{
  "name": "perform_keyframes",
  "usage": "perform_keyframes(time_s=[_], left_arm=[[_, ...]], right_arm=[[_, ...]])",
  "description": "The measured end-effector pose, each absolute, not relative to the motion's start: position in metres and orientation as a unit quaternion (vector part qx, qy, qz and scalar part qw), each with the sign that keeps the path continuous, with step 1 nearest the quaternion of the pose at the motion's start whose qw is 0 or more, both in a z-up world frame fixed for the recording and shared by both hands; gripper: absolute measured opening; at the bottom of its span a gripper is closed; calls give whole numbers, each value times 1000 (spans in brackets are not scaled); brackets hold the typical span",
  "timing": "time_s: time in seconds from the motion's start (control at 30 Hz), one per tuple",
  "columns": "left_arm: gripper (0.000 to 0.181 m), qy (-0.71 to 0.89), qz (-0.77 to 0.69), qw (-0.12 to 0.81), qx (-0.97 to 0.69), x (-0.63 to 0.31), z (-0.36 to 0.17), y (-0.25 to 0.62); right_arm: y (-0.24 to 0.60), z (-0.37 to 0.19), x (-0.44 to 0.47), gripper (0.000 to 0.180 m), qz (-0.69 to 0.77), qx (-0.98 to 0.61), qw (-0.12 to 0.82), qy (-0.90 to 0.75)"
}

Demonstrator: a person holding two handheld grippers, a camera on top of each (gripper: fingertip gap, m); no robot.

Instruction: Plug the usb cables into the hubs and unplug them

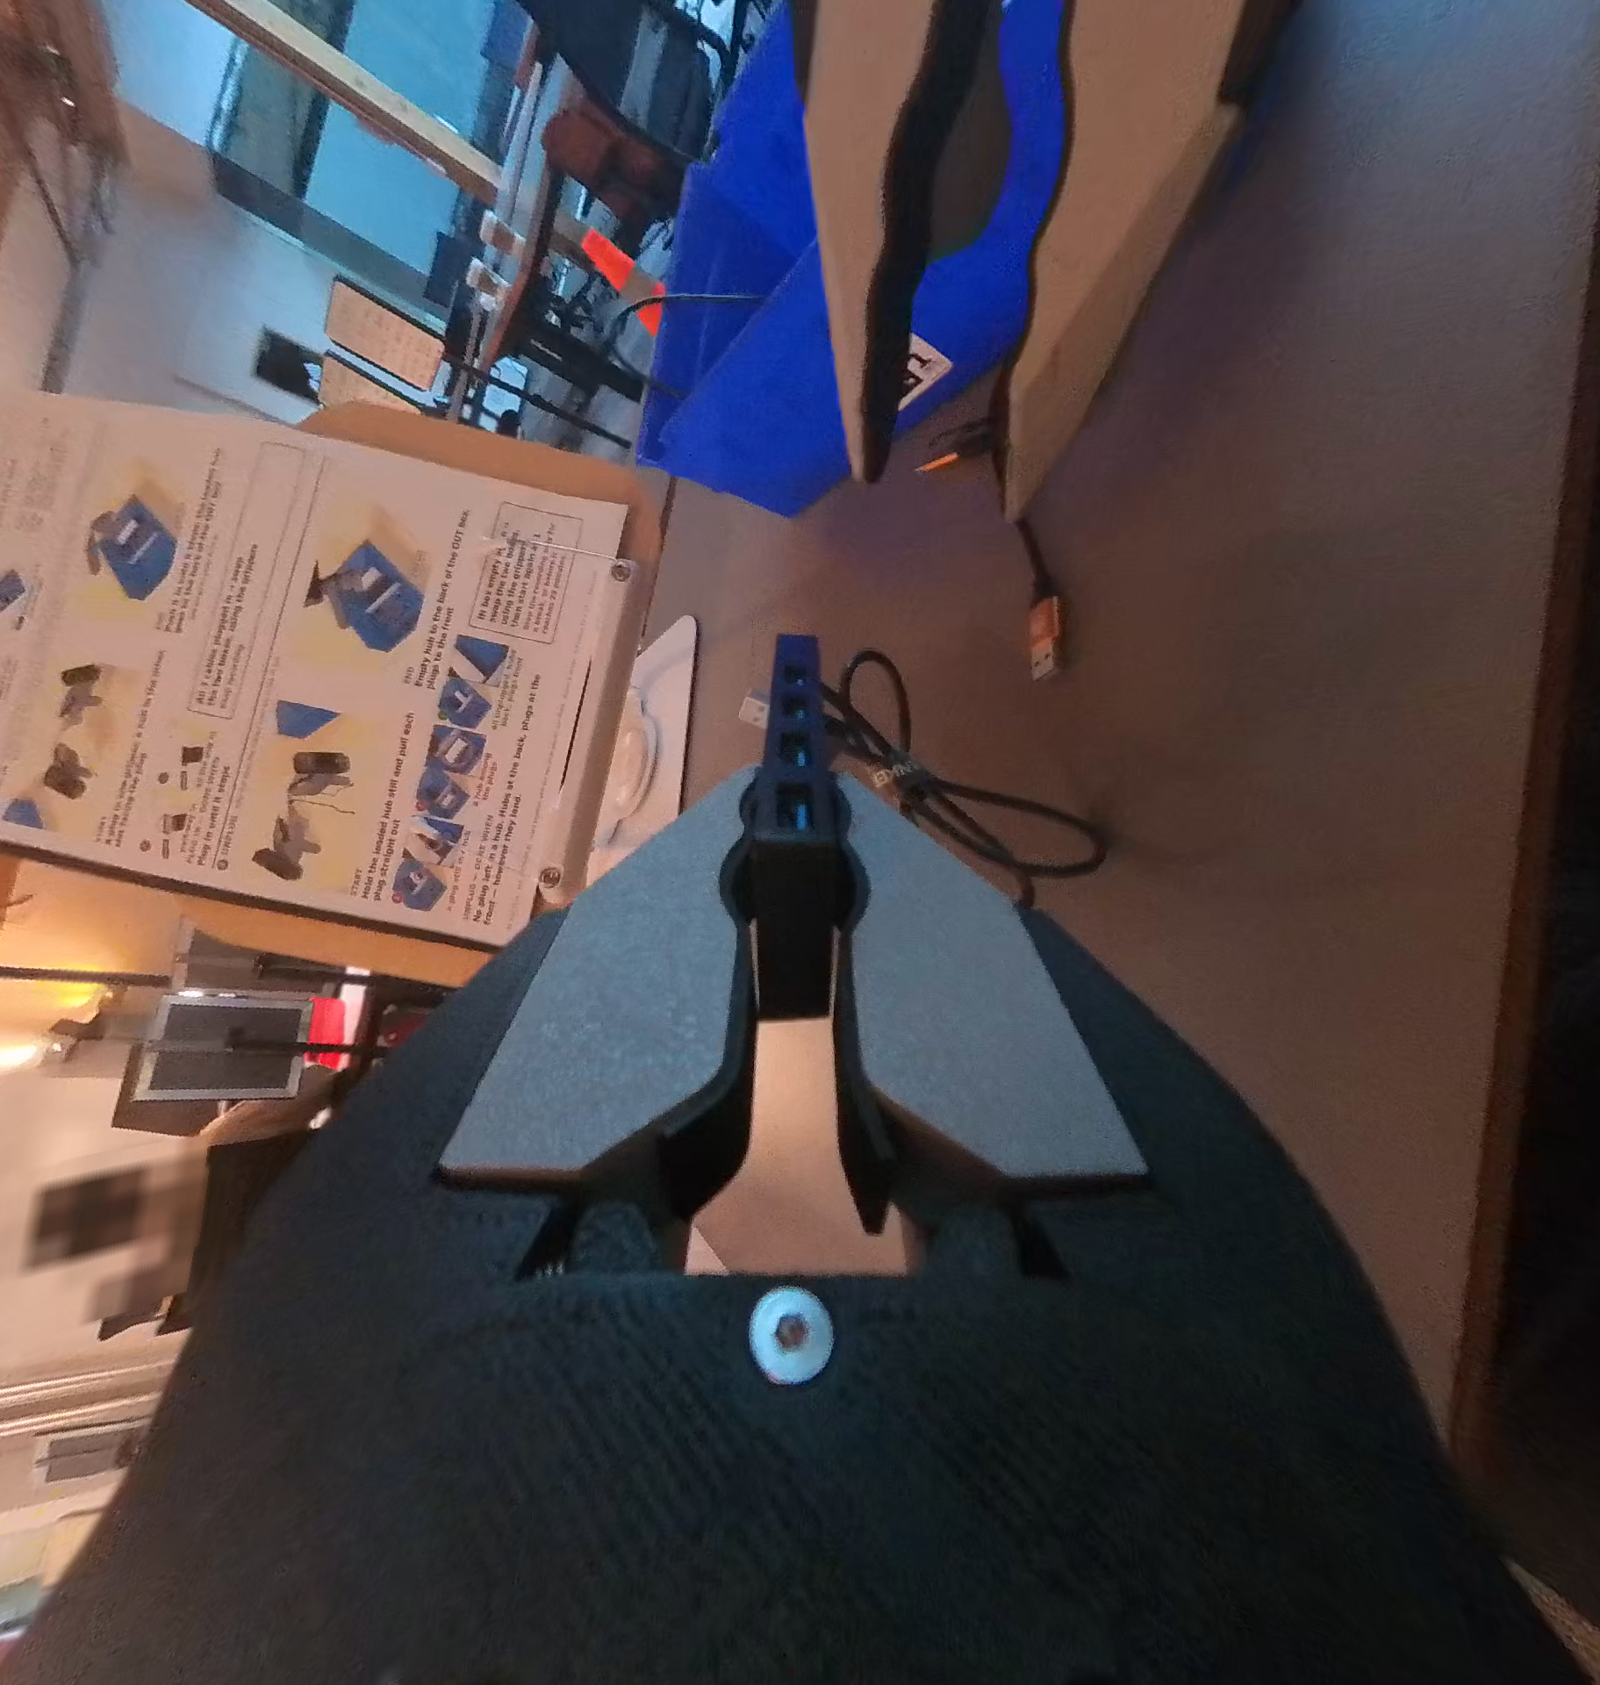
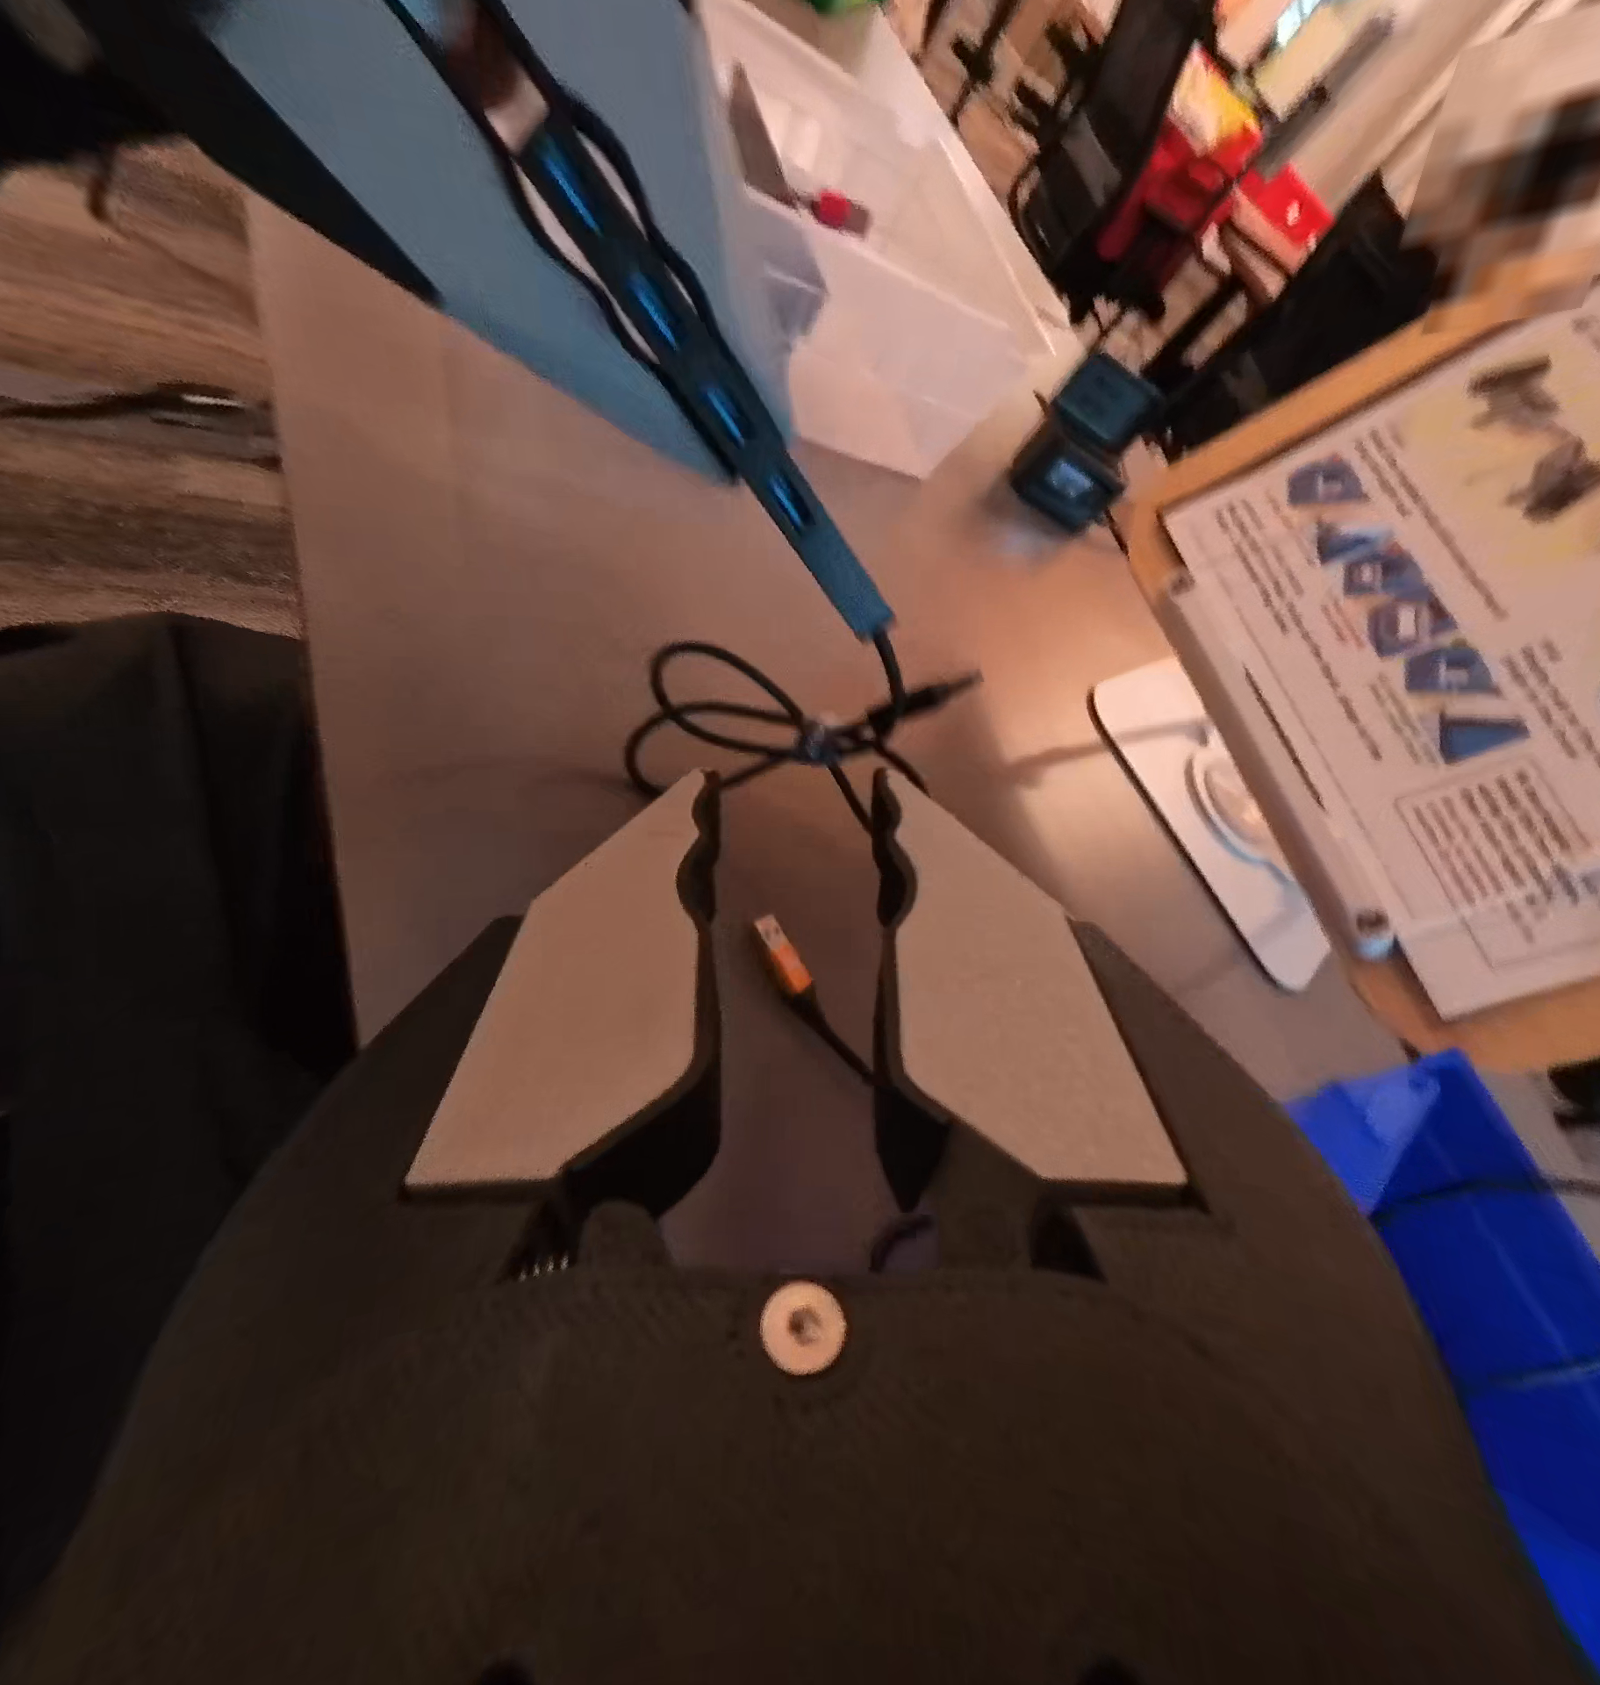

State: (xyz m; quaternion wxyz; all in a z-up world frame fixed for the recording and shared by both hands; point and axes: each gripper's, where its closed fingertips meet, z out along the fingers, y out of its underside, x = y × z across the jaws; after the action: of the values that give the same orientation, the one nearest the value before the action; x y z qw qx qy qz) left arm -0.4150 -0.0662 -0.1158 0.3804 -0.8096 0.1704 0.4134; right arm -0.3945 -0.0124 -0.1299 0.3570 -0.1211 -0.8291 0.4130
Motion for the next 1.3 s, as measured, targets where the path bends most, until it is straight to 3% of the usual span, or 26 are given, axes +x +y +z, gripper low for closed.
perform_keyframes(time_s=[0.27,0.43,0.63,0.83,1.03,1.3], left_arm=[[7,241,347,444,-790,-367,-112,-44],[7,252,348,458,-778,-359,-110,-39],[8,251,372,428,-784,-373,-119,-39],[8,198,478,296,-803,-444,-144,-69],[8,161,481,339,-792,-469,-153,-69],[8,158,484,328,-796,-477,-154,-82]], right_arm=[[-28,-134,-399,14,399,-103,407,-815],[-30,-139,-401,15,396,-112,397,-820],[-22,-149,-407,18,391,-130,373,-832],[20,-183,-416,26,306,-173,326,-878],[31,-219,-430,28,206,-172,344,-900],[40,-237,-446,25,156,-180,367,-899]])
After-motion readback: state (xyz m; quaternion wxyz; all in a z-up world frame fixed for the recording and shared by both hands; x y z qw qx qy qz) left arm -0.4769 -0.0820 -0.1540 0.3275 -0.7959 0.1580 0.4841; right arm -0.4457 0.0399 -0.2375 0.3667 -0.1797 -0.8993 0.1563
